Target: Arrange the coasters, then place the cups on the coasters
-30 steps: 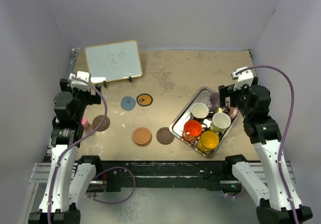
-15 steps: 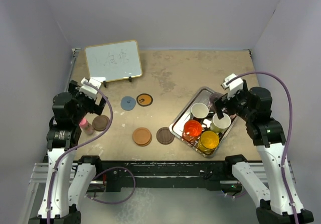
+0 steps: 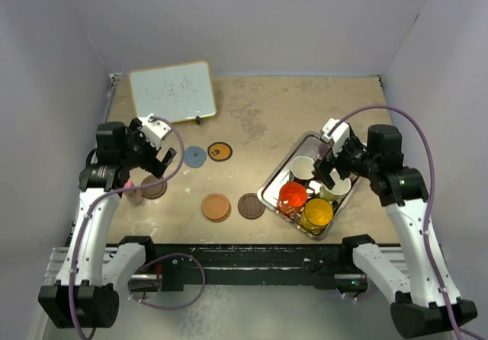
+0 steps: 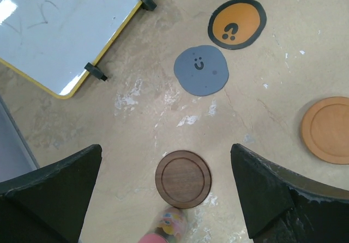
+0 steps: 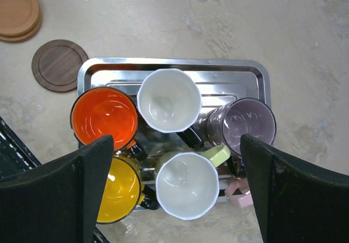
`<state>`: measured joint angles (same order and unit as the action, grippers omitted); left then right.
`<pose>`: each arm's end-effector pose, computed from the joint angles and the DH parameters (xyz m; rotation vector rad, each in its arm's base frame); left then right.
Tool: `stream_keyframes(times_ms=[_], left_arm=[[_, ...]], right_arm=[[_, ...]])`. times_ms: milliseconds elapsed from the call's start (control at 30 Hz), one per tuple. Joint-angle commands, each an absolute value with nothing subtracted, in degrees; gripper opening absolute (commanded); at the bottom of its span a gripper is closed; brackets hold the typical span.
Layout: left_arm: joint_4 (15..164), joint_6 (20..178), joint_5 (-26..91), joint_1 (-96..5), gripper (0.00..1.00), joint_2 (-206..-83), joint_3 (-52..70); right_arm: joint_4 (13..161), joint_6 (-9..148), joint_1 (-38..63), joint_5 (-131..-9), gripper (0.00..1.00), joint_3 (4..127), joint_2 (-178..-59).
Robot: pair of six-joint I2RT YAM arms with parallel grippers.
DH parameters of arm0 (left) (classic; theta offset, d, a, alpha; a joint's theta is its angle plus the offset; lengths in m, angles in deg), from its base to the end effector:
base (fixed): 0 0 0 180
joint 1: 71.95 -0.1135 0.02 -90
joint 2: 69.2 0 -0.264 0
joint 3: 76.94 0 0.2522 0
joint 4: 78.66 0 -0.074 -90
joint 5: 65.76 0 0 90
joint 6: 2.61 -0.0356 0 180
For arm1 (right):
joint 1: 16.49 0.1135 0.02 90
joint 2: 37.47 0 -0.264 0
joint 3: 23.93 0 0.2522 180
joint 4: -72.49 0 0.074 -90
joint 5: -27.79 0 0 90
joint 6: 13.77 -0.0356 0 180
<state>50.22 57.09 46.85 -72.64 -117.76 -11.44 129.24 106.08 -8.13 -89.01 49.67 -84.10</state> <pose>0.1751 -0.0116 0.3249 0.7538 1.9792 -0.1077 0.1513 0.0385 0.3673 -0.9250 1.8177 0.2544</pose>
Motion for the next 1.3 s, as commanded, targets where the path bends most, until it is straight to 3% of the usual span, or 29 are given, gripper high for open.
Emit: stream_keyframes(times_ms=[0, 200, 400, 567, 667, 1067, 1267], left_arm=[[55.00, 53.73, 49.75, -73.01, 0.99, -123.83, -6.36], [53.58, 51.80, 51.84, -71.18, 0.99, -133.54, -2.43], [47.39, 46.03, 48.53, -57.14, 0.96, -142.61, -1.09], [53.31, 43.42, 48.44, -46.53, 0.96, -143.76, -8.64], [55.75, 43.16, 48.03, -40.53, 0.96, -144.65, -11.89], [54.19, 33.14, 49.37, -35.28, 0.96, -152.43, -12.51], [52.89, 31.19, 51.37, -35.31, 0.84, -159.17, -8.47]], right_arm=[[126.62, 106.39, -7.78, -90.76, 1.00, 55.29, -90.16], [130.33, 107.08, -7.78, -88.02, 1.00, 63.19, -98.77], [125.63, 106.00, -7.75, -91.00, 1.00, 59.60, -101.00], [116.04, 99.46, -7.69, -89.26, 1.00, 52.14, -98.63], [118.58, 98.67, -7.70, -89.13, 1.00, 53.57, -99.45], [118.14, 99.65, -7.74, -86.10, 1.00, 51.65, -99.54], [118.37, 99.94, -8.85, -87.64, 1.00, 50.84, -99.45]])
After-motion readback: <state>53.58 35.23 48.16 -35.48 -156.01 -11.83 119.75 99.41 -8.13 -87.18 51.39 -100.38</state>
